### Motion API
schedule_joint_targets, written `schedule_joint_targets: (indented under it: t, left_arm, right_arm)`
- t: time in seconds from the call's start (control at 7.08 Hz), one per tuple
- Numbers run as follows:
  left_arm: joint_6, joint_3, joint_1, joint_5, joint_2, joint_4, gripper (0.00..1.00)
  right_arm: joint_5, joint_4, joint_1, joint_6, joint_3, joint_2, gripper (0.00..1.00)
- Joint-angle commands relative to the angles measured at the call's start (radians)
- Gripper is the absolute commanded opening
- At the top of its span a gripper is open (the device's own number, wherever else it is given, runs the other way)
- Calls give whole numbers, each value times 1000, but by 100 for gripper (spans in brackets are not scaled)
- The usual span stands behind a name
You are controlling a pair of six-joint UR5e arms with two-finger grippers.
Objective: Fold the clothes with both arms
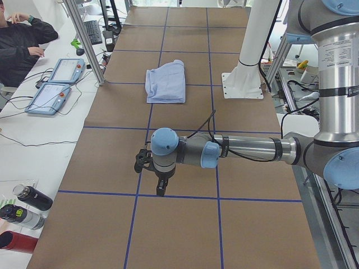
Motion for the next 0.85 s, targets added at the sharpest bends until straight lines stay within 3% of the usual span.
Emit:
schedule_joint_targets:
  t: [0.0,0.71]
  left_arm:
    - [-3,-4,1,2,-4,3,100]
    - [-2,-10,2,5,5,2,100]
  right_arm:
    - [-2,7,-3,10,-6,1,100]
    - [-2,7,-13,10,-6,1,100]
